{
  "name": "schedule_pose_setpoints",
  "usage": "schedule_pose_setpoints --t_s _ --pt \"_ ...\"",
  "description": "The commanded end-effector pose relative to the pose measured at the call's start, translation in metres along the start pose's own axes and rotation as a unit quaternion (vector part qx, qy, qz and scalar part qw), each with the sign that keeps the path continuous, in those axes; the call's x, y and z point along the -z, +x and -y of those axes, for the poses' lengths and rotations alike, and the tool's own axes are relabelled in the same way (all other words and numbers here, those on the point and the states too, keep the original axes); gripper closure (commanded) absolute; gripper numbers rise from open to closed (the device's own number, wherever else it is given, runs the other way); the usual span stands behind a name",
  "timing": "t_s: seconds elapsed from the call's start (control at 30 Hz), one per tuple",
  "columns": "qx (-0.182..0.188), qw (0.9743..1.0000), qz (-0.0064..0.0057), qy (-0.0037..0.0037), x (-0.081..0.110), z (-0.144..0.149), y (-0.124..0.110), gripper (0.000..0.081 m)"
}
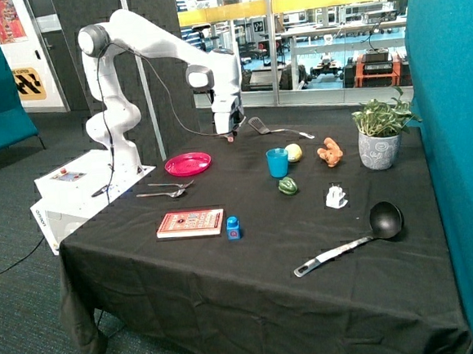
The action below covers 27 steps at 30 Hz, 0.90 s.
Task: Set the table
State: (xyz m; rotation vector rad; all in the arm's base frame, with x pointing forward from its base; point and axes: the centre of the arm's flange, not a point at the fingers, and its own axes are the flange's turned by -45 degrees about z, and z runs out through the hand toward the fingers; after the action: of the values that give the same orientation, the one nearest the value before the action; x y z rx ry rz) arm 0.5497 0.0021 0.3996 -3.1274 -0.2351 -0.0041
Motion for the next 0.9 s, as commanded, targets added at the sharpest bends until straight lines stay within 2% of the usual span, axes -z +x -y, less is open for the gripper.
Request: schedule_pose_setpoints --t_s 0.0,0.13,0.5,0.87 --pt "-0.016 0.9999 0.0015 -0.00262 0.002 -0.005 0.034 0.0393" --pt "-0.018 0.9998 0.0015 -0.00262 0.002 -0.007 0.04 0.039" --pt "-0.055 0.9985 0.0014 -0.00267 0.007 -0.03 0.07 0.0396" --pt "-0.067 0.9977 0.0013 -0.00269 -0.003 -0.034 0.08 0.0406"
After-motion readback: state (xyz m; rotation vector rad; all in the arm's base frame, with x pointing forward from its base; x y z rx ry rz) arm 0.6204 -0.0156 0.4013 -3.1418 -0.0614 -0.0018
